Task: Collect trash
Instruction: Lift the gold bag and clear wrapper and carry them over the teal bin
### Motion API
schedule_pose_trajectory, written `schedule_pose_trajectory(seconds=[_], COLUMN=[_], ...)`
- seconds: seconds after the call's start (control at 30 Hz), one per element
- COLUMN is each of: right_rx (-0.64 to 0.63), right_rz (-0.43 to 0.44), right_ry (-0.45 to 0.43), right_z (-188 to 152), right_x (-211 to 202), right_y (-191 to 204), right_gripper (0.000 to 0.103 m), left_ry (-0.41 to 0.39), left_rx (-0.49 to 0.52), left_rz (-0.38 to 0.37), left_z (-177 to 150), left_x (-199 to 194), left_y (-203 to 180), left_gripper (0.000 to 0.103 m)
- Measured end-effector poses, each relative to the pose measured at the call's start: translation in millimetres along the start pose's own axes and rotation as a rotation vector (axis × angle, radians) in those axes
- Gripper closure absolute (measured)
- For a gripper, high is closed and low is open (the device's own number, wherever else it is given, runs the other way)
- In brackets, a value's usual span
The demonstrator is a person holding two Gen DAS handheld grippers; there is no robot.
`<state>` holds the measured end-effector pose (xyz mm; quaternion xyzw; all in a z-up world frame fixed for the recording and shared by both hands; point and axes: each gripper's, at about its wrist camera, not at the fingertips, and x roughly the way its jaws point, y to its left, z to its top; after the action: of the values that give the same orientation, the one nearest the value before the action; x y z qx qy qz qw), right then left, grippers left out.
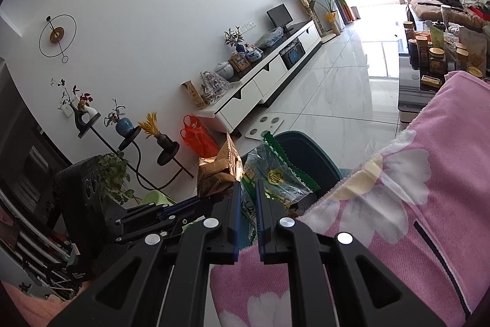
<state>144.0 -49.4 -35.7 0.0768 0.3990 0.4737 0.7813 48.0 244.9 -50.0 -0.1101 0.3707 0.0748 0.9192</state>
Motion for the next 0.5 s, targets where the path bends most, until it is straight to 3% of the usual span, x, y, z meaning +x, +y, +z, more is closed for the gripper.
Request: schedule_pose_trajectory(seconds=[0.5], right_rx=[0.016], right_rz=[-0.023], right_ry=[0.06], right_z=[8.3], right_x=[38.6], right_y=[1.6], right_gripper=[0.095], left_ry=[0.049], left_rx=[-0.036], left_rz=[0.028], left_z=[0.5], left_x=[30.7], left_y=[1.7], left_gripper=[0.089])
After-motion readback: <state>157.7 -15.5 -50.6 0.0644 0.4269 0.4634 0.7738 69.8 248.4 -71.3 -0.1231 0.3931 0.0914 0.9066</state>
